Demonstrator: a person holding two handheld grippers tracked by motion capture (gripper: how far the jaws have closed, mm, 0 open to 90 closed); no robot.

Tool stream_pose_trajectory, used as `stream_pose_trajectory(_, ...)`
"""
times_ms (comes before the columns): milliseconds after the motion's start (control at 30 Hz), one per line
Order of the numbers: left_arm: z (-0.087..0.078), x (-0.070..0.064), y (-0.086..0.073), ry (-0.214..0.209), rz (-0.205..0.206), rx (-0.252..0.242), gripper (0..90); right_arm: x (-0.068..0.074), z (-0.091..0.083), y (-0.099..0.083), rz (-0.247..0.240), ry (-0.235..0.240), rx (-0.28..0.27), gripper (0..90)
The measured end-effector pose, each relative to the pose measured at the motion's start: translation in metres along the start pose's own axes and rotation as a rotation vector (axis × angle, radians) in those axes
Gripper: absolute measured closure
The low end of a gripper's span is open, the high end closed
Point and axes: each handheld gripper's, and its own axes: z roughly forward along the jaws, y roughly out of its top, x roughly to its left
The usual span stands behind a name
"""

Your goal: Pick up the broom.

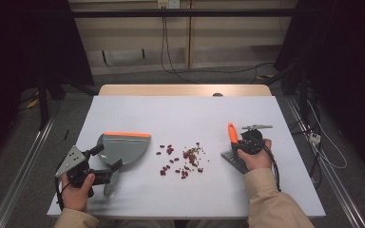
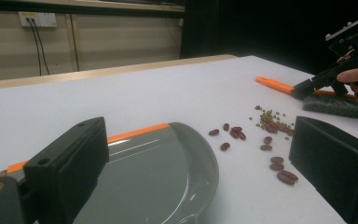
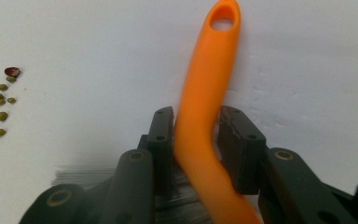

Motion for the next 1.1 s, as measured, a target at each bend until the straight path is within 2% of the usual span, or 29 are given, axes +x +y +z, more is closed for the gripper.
stream_pose_trajectory(400,0.0020,-0.0009,0.0011,0.000,0.005,-0.006,4.9,-0.0047,0.0009,0.0022,0.027,0.030,0.016,67.1)
stream_pose_trajectory(833,-0.0001,-0.0020,0.0016,0.014,0.006,-0.009,4.9,-0.0021,0.0002,0.0047,0.034,0.014,0.030,67.9)
stream_pose_trajectory(933,-0.0009,-0.0021,0.0017,0.014,0.002,-0.014,4.9,-0.0063,-0.0004,0.0047,0.059,0.040,0.021,68.0)
stream_pose_trajectory(1100,-0.0031,-0.0019,0.0014,0.016,0.000,-0.015,4.9,-0.0097,-0.0018,0.0048,0.063,0.065,0.009,68.0)
